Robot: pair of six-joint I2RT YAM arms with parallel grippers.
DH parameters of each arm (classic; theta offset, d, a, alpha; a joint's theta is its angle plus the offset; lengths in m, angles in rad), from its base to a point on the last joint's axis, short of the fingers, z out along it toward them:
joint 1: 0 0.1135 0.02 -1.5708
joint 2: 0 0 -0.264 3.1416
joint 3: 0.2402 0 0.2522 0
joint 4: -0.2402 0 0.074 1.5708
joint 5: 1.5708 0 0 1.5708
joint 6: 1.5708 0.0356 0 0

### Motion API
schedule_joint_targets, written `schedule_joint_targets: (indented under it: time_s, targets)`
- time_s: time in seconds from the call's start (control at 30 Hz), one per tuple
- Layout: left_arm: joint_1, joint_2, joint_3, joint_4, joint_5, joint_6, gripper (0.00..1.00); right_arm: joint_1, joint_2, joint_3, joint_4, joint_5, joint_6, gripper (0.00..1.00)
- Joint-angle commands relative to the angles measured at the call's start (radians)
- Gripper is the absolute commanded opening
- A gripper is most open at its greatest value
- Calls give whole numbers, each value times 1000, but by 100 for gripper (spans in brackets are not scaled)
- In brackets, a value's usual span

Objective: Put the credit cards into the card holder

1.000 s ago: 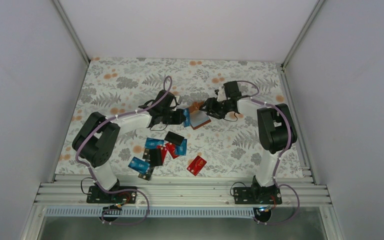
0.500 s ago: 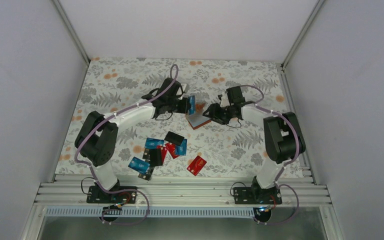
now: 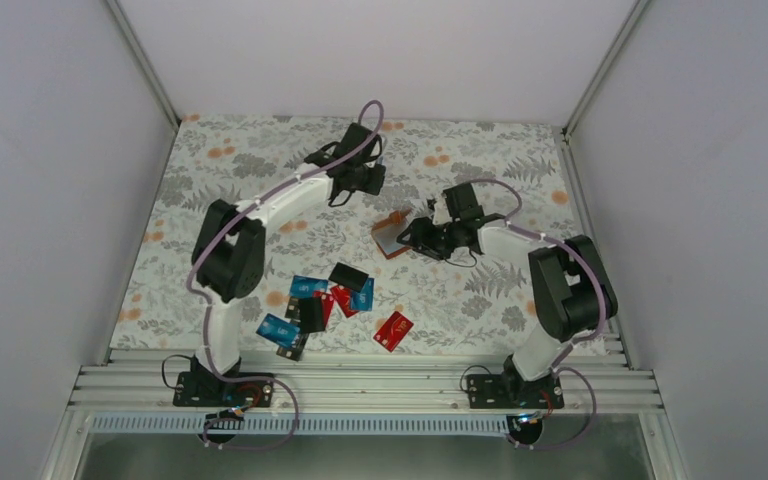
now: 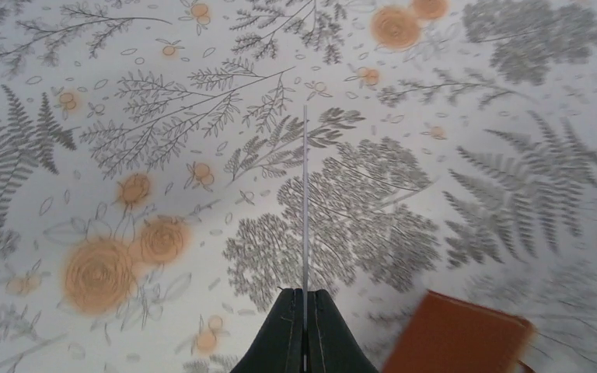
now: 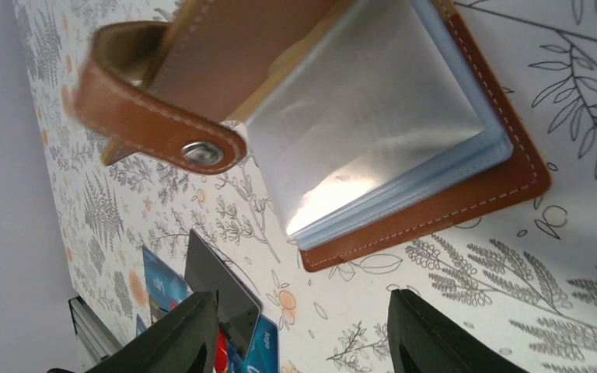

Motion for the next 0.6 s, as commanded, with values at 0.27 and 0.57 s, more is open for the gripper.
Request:
schedule_joint_targets:
  time_s: [0.27,0.57]
  targets:
    - [13,214,47,-81,171,68,2,-49,160,62,51,-63,-45,57]
    - [-2,66,-213,16,381,-47,2,-156,245,145,-7,-83,-149,57]
